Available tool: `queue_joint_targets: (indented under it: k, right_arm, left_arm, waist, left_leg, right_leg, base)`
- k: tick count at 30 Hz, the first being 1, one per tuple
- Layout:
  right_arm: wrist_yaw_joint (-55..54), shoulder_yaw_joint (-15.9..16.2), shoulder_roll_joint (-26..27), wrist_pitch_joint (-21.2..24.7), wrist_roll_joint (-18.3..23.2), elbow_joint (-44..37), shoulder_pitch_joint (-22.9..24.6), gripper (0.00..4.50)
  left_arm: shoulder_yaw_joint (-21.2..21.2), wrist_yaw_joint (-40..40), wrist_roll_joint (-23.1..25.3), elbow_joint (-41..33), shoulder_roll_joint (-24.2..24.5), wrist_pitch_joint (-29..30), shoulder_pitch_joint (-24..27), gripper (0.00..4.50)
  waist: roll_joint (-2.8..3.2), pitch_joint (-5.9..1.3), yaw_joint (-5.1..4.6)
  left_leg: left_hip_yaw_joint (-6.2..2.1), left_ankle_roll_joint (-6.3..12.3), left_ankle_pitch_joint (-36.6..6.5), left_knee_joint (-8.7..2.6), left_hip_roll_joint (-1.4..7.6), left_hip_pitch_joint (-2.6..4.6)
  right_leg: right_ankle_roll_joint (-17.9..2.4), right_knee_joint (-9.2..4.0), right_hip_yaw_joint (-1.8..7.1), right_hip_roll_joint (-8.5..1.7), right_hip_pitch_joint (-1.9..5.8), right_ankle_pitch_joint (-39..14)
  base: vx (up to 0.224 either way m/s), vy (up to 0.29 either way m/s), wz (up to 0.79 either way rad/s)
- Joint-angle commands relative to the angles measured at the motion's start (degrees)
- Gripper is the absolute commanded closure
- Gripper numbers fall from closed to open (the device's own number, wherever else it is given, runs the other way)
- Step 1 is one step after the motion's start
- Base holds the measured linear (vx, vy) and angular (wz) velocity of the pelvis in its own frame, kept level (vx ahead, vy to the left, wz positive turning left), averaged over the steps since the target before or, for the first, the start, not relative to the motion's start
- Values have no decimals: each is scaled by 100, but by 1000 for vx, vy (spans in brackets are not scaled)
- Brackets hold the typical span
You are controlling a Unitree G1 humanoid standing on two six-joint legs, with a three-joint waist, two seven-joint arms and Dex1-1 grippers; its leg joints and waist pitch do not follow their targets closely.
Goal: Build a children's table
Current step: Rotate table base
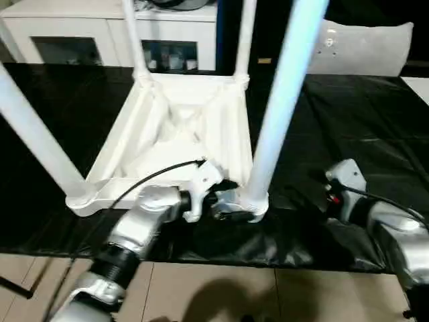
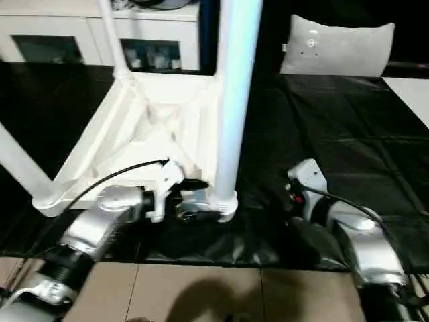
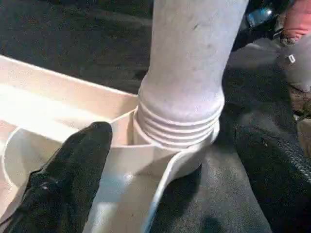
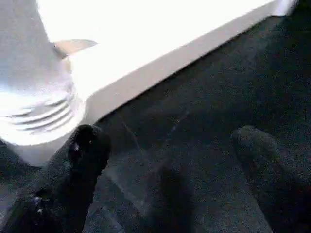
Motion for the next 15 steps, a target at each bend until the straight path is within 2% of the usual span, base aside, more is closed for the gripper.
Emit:
queue_joint_targets:
  k: [1, 3, 5, 6, 7, 8, 9, 12, 15]
  right_arm:
    - [271, -9, -220, 70, 108, -288, 121, 0]
    - [570, -43, -414, 303, 348, -596, 255, 0]
    - [640, -53, -445, 385, 421, -696, 287, 0]
    - [676, -59, -459, 423, 457, -751, 303, 0]
    - [778, -40, -496, 495, 527, -818, 319, 0]
    - [812, -39, -501, 538, 569, -851, 326, 0]
    - [841, -38, -504, 537, 588, -884, 336, 0]
    - [712, -44, -488, 405, 504, -996, 417, 0]
    - [586, -8, -483, 437, 432, -1091, 494, 0]
  left_arm:
    - [-8, -197, 139, 106, 235, -238, -123, 39]
    - [-2, -321, 193, 350, 433, -455, -319, 57]
    - [-3, -355, 195, 415, 467, -470, -377, 79]
    - [-4, -383, 194, 451, 485, -473, -410, 87]
    - [-29, -497, 217, 536, 519, -492, -482, 87]
    - [-54, -577, 238, 584, 541, -519, -525, 97]
    - [-93, -687, 273, 645, 568, -562, -579, 119]
    - [-199, -895, 302, 745, 613, -564, -658, 125]
    - [-260, -931, 365, 789, 654, -633, -676, 162]
  waist:
    - [-36, -366, 34]
    - [-43, -374, 59]
    - [-24, -371, 67]
    - [-29, -370, 77]
    - [-4, -373, 90]
    - [-16, -377, 100]
    - [-9, -378, 108]
    - [-12, -389, 111]
    - [32, -388, 117]
  left_leg:
    - [-141, 592, -934, -514, 386, 4]
    - [-140, 633, -898, -511, 370, 5]
    - [-140, 597, -843, -506, 368, -11]
    - [-139, 569, -838, -507, 376, 4]
    - [-140, 563, -827, -505, 378, 11]
    - [-137, 566, -823, -501, 380, 10]
    - [-140, 563, -802, -508, 380, 8]
    - [-145, 530, -742, -507, 384, 2]
    - [-149, 506, -758, -509, 383, 7]
  right_leg:
    - [-1032, -503, 387, -429, 349, -1744]
    - [-961, -496, 381, -424, 363, -1741]
    - [-967, -496, 373, -440, 363, -1790]
    - [-996, -498, 370, -444, 353, -1814]
    - [-1005, -495, 370, -445, 348, -1810]
    - [-1011, -493, 372, -445, 349, -1802]
    - [-1005, -502, 375, -443, 347, -1790]
    - [-1035, -471, 375, -450, 357, -1658]
    - [-1059, -476, 372, -454, 356, -1608]
  base:
    - [0, 0, 0]
    - [0, 0, 0]
    - [0, 0, 0]
    - [0, 0, 0]
    - [0, 0, 0]
    - [0, 0, 0]
    - [0, 0, 0]
    - [0, 0, 0]
    - [0, 0, 0]
